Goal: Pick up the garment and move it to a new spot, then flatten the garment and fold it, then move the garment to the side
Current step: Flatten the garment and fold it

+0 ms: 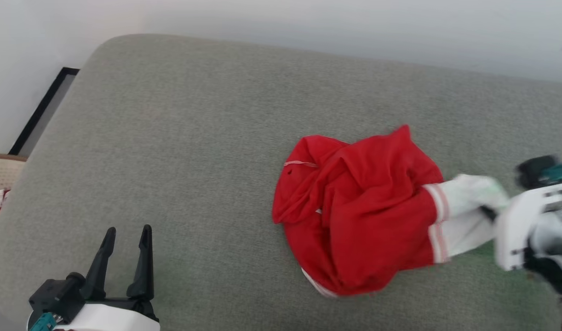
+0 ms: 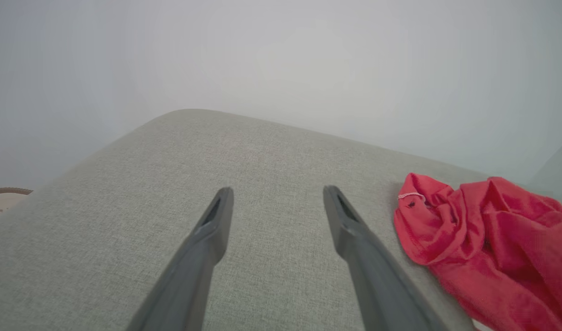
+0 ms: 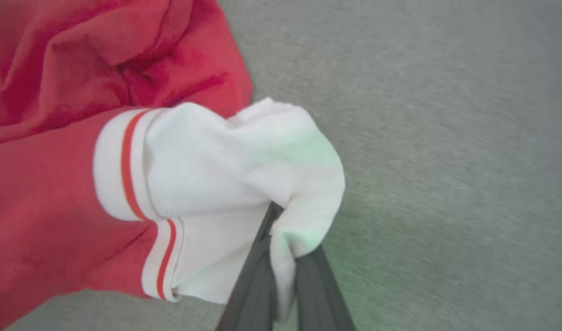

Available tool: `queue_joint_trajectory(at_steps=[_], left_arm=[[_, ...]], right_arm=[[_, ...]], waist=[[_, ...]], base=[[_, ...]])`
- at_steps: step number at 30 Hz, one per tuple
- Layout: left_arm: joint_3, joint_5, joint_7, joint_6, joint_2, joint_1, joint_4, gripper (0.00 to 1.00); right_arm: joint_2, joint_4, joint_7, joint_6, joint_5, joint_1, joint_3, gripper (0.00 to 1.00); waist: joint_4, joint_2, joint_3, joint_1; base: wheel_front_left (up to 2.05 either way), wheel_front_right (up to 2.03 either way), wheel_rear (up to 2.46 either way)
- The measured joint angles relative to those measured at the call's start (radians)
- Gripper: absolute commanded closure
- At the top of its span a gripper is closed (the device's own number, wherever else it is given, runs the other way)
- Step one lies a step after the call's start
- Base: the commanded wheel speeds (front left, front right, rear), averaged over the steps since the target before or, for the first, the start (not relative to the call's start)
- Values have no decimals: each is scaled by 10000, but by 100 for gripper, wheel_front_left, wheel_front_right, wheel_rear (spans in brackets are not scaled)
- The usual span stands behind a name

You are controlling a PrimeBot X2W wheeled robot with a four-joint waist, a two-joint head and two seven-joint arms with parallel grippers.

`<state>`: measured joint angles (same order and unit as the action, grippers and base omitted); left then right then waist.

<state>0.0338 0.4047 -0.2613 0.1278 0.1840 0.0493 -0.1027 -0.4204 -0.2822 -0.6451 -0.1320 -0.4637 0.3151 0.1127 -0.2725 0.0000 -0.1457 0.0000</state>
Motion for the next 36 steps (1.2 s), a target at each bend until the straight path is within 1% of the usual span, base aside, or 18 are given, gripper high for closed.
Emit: queue_joint_trajectory(at_steps=[4,5,6,8,11,15,16,17,18,21,23,27,31,36], left_arm=[[33,0,0,0,46,-16,46,0],[54,0,0,0,59,-25,50,0],[54,0,0,0,59,-25,50,0],[130,0,0,0,79,-78,42,0],[240,15,0,0,105,-211,6,0],[458,81,0,0,217,-376,-107,0],[483,81,0,0,268,-423,-144,0],[525,98,0,0,330,-472,-186,0],[598,176,0,0,370,-523,-245,0],[993,376,0,0,637,-763,-431,0],[1327,453,0,0,982,-962,-593,0],[2065,1112,224,0,1697,-1660,-775,0],[2709,1979,1112,0,2466,-2515,-520,0],[3463,2700,2750,0,3306,-3687,-142,0]], right_arm=[[-29,834,-573,0,226,-606,-1392,100],[-8,936,-729,0,313,-774,-1697,100],[-8,936,-729,0,313,-774,-1697,100],[159,972,-988,0,485,-1090,-2395,100],[495,686,-1185,0,821,-1379,-3072,100],[871,-86,-1032,2,959,-1319,-3290,100],[928,-249,-953,2,978,-1208,-3292,73],[972,-401,-830,2,1049,-1118,-3273,27],[1043,-573,-731,2,1083,-1027,-3335,0],[1210,-846,-483,2,1177,-758,-3344,0],[1294,-857,-443,4,1243,-646,-3237,0],[1392,-481,-291,2,1283,-607,-3210,0],[1557,391,171,2,1233,-623,-3172,0],[1939,1578,1216,8,1323,-902,-3147,0]], waist=[[183,0,-55,0],[209,0,-77,0],[209,0,-77,0],[233,0,-131,0],[228,0,-211,0],[197,0,-313,0],[205,-1,-322,0],[216,0,-327,0],[228,0,-328,0],[300,0,-320,0],[405,0,-317,0],[689,0,-283,0],[1088,0,-223,0],[1709,0,-137,-1]], base=[[0,0,0],[0,0,0],[0,0,0],[0,0,0],[0,0,0],[0,0,0],[0,0,0],[0,0,0],[0,0,0],[0,0,0],[0,0,0],[0,0,0],[0,0,0],[0,0,0]])
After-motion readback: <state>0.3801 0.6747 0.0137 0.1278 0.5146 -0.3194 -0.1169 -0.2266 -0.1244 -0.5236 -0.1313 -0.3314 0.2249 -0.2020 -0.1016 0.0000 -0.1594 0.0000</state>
